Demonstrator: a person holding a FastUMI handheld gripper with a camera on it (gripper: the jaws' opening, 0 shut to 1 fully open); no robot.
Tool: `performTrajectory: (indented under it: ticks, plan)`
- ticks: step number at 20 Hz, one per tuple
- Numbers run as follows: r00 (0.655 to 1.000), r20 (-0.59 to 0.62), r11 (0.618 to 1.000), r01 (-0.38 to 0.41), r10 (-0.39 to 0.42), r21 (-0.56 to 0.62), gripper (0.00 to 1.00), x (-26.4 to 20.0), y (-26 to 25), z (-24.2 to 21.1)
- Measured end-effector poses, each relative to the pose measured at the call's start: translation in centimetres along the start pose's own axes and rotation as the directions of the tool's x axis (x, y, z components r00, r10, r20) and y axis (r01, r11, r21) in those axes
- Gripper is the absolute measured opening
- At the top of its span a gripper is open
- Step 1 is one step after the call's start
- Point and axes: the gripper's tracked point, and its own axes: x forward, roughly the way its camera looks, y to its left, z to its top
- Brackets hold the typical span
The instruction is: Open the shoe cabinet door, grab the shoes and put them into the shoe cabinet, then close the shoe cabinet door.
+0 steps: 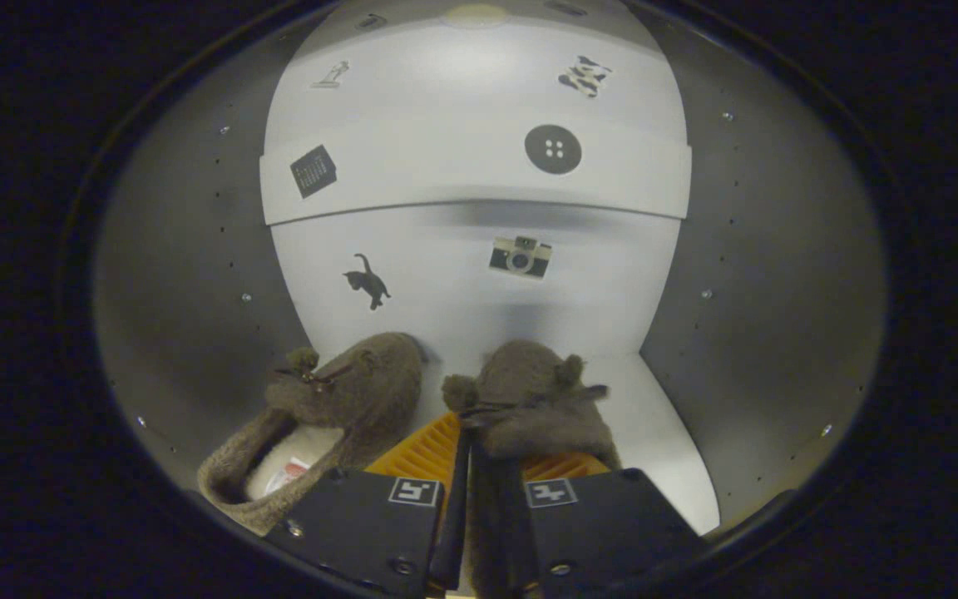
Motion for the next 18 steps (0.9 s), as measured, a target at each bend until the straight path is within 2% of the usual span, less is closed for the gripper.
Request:
performTrajectory:
  ticks: [7,8,9,10,13,16,18]
  plan:
    - [0.998,0.062,0.999,-0.032,0.029,0.044,0.71,-4.3,0.4,0.6]
    - [0.996,0.072,0.998,-0.047,0.044,0.041,0.72,-5.1,0.5,0.4]
    - [0.995,0.090,0.998,-0.048,0.045,0.028,0.77,-6.4,0.6,0.3]
    - [0.993,0.114,0.999,-0.039,0.037,0.019,0.77,-7.3,0.5,0.5]
    - [0.974,0.224,0.999,-0.018,0.024,-0.031,0.77,-12.7,0.8,1.4]
    - [0.947,0.314,0.996,-0.048,0.068,-0.073,0.83,-19.1,2.6,1.6]
    - [0.928,0.356,0.992,-0.088,0.114,-0.088,0.94,-23.6,4.2,0.8]
